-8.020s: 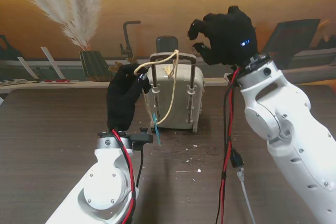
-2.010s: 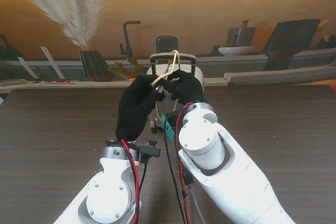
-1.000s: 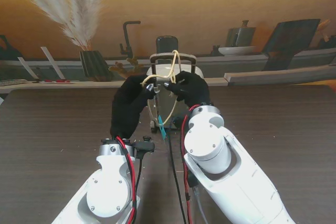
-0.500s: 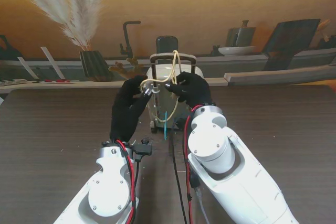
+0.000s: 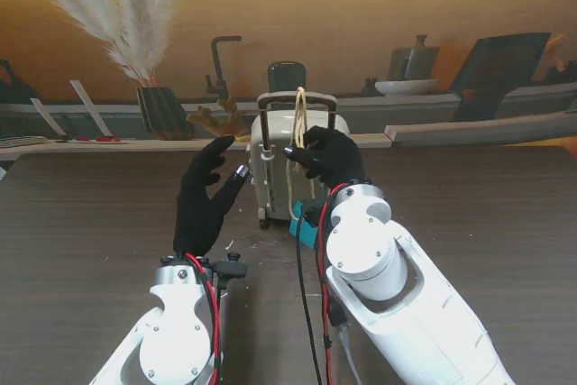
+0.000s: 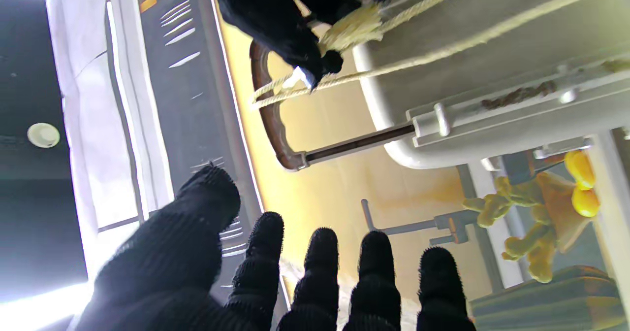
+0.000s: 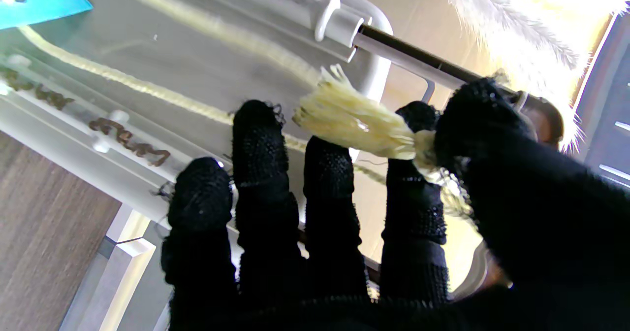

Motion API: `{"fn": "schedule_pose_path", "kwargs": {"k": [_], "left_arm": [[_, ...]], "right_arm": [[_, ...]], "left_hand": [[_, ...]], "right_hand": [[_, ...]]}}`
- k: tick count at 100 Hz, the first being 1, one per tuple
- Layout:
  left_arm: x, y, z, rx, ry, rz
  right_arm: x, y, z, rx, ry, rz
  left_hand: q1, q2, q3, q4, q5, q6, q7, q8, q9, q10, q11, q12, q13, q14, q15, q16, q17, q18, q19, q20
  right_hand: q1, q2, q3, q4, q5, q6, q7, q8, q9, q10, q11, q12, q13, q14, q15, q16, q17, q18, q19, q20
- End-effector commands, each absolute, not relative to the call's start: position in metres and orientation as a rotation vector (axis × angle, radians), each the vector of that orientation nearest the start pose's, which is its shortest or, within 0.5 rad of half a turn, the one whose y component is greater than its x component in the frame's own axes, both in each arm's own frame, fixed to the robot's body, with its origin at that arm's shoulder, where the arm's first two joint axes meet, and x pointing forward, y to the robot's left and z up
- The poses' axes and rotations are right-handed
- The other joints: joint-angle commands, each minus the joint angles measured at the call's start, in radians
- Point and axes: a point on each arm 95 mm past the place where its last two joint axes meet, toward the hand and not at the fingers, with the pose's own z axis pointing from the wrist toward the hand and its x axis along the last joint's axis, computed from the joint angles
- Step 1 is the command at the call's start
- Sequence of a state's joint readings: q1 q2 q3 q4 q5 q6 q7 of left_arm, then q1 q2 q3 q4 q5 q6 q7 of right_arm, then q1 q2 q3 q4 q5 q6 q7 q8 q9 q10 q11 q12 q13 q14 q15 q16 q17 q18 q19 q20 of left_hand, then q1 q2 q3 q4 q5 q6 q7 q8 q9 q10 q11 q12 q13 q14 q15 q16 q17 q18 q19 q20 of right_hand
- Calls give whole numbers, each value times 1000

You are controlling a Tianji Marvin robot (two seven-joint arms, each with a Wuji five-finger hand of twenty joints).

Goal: Attach a luggage tag to a suitcase

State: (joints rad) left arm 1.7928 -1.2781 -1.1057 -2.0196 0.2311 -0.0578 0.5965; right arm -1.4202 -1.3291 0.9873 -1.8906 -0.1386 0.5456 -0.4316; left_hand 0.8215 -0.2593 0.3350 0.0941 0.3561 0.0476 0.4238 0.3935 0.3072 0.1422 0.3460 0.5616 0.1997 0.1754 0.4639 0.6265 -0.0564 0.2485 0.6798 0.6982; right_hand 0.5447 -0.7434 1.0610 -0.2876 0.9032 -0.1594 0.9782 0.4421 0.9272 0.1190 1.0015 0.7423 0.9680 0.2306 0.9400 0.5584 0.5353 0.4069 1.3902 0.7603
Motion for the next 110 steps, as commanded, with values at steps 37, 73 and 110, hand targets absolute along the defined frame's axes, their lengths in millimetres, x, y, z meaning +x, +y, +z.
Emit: {"fn": "schedule_pose_path", "kwargs": {"k": [37, 73, 110], "left_arm": [[392, -64, -212, -1494, 313, -2379], [444, -71, -219, -1498, 458, -2318], [463, -88, -224, -1546, 572, -2352]], "right_arm": [[393, 124, -200, -2365, -649, -2376], [390, 121, -202, -2358, -642, -2365], [390, 117, -205, -2364, -640, -2354]], "left_hand": [[-78, -140, 188, -69, -34, -3, -7, -105, 99, -103, 29, -69, 135, -98, -71, -151, 57, -39, -17, -135], [-108, -203, 285, -104, -12, 8, -60, -144, 90, -97, -57, -183, 128, -123, -186, -249, 72, -63, -226, -205], [-92, -181, 281, -110, 160, -45, -2, -114, 159, -91, -60, -203, 150, -109, -186, -255, 101, -40, -302, -217]], "right_hand": [[47, 35, 18, 10, 61, -61, 50, 28, 29, -7, -12, -6, 27, 0, -13, -1, -6, 16, -3, -11], [48, 37, 17, 10, 61, -61, 49, 30, 30, -4, -13, -6, 27, 0, -15, 0, -6, 16, -3, -11], [50, 40, 15, 11, 60, -58, 49, 32, 31, -4, -12, -6, 26, 1, -15, 1, -6, 16, -3, -11]]}}
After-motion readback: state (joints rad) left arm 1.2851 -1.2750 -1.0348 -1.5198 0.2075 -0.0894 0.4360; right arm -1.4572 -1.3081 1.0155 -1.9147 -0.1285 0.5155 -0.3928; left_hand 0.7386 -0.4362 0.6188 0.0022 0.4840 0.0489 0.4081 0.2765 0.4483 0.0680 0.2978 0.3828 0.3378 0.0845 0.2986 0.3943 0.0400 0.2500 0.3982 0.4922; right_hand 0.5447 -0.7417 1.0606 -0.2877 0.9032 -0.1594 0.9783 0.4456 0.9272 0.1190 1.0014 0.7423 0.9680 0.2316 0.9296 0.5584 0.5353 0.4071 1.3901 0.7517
